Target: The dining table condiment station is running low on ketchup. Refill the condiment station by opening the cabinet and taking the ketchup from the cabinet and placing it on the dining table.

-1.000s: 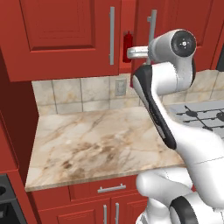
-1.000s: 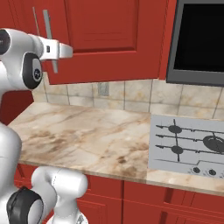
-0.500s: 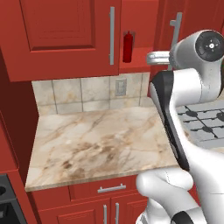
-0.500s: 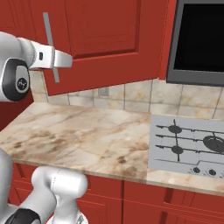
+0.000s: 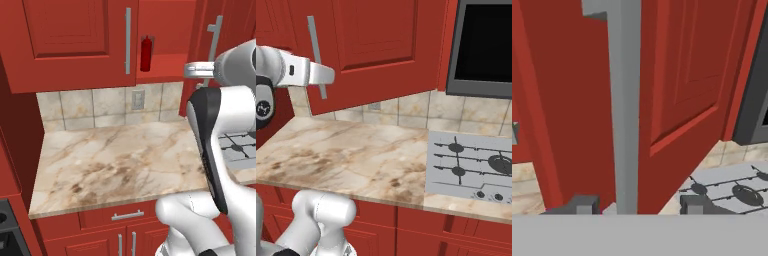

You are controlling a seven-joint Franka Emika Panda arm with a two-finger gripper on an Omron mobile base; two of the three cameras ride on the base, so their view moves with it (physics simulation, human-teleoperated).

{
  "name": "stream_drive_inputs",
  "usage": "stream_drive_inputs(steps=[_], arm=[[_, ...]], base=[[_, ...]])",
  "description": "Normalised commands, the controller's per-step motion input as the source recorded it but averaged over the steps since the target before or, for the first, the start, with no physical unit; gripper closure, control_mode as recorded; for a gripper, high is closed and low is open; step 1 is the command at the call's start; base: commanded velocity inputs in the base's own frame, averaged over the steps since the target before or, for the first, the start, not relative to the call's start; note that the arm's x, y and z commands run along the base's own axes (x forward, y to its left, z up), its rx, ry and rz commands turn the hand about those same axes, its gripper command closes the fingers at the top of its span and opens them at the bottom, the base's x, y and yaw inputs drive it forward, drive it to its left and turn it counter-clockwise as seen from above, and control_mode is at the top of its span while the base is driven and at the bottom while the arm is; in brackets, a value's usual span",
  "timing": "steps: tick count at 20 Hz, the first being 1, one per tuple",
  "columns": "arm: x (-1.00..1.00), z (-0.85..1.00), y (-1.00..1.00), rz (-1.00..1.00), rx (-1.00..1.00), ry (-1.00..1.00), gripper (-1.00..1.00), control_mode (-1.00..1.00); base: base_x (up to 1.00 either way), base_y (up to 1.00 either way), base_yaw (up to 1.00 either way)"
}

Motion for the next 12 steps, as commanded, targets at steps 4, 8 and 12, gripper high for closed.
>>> stream_drive_inputs(steps=[4, 8, 12], arm=[[-0.71, 0.36, 0.0, 0.0, -0.02, 0.0, -1.0, -1.0], [-0.9, 0.48, 0.24, 0.02, -0.12, 0.0, -1.0, -1.0], [-0.42, 0.29, 0.69, 0.03, -0.23, 0.01, -1.0, -1.0]], base=[[0.0, 0.0, 0.0], [0.0, 0.0, 0.0], [0.0, 0.0, 0.0]])
